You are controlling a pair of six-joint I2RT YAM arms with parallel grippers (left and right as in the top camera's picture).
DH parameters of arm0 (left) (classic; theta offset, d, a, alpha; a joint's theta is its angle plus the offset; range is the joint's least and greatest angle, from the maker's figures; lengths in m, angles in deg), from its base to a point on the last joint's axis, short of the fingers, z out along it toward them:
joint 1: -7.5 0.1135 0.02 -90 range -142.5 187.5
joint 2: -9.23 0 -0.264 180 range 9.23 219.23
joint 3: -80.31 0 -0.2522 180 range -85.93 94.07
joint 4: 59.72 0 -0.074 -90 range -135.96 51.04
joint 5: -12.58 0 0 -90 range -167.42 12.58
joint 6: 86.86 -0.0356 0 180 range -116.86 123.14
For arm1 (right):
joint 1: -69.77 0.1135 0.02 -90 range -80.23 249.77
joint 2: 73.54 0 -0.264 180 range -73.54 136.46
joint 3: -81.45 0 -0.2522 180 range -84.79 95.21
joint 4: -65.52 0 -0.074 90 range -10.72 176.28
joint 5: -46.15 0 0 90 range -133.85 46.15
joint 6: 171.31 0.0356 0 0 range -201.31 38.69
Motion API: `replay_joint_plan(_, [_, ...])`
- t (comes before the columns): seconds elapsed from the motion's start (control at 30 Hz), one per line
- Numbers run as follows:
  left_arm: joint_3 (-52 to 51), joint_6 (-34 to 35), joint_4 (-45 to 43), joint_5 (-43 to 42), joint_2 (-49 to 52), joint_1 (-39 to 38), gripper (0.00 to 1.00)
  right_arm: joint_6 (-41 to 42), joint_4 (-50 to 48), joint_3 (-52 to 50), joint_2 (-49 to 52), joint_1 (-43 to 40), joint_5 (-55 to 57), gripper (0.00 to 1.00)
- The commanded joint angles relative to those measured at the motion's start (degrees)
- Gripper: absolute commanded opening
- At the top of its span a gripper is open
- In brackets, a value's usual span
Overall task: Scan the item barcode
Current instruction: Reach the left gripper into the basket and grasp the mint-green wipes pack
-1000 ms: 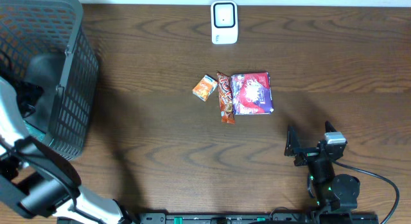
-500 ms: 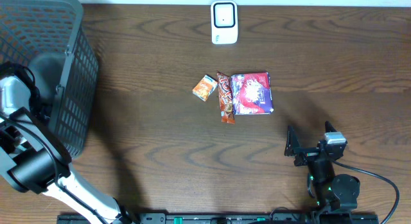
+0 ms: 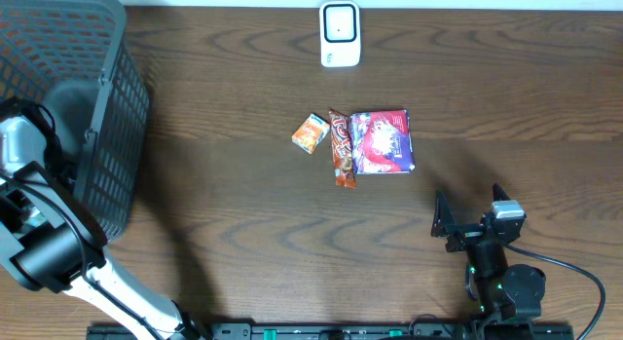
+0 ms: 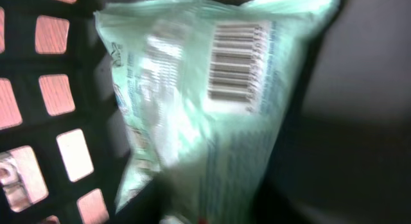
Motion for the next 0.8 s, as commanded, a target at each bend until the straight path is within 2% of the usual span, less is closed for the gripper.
replay_joint_plan(0.0, [-0.94,-7.08,-1.70,-12.55,1.60,0.02,0.08,-0.76,0.24,-0.07,-0.09,0.02,0.07,0.99])
replay_joint_plan(0.13, [0.20,-13.84,-2.93,-22.10,1.36,0.00,0.07,-0.76,0.24,-0.07,-0.09,0.02,0.04,0.99])
replay_joint_plan(0.33, [1.92,-14.71,-3.69,-28.94,-4.07,0.00,0.07,-0.74,0.26,-0.07,-0.09,0.02,0.04,0.99])
replay_joint_plan(0.77, [1.92,-14.64,-14.60,-52.02,-35.04,-1.64,0.07,-0.76,0.24,-0.07,-0.09,0.02,0.04,0.99])
